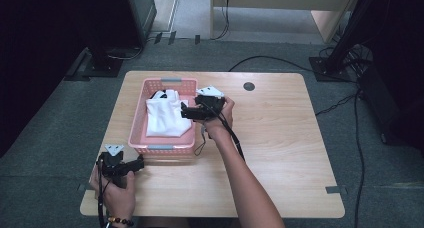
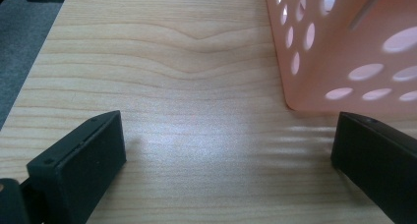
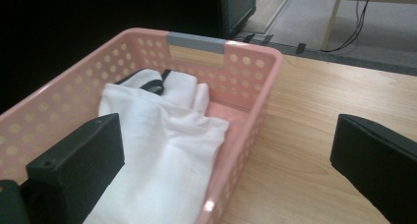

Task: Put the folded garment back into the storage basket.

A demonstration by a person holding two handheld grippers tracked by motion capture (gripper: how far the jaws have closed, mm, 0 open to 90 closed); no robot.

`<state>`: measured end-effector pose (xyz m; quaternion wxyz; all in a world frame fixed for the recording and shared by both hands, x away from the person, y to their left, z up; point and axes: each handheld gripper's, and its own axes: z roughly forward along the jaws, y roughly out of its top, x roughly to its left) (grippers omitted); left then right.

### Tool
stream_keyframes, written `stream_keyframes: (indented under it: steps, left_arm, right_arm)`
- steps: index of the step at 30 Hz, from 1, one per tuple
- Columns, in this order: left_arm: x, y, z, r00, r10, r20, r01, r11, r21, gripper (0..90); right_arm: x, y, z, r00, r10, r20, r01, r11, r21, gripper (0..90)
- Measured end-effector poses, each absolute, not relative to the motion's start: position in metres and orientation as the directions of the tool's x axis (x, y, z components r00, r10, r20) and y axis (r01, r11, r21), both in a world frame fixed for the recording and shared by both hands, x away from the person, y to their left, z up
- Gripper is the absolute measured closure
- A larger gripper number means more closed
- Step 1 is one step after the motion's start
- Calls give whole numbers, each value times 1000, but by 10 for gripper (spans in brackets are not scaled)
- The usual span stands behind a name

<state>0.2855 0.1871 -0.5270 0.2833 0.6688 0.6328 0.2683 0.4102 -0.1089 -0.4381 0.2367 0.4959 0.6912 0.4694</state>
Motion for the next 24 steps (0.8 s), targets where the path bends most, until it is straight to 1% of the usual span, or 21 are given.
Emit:
stream_keyframes:
  steps: [10,24]
  left_arm:
    - [286,187,-527,55,998,0,694,-39,719,0]
    - [286,187,-527,55,998,0,694,-39,719,0]
  right_arm:
    - [407,-135,-457,-336,929,156,485,28,874,0]
    - [402,-159,-478,-268,949,168,512,-7,859,0]
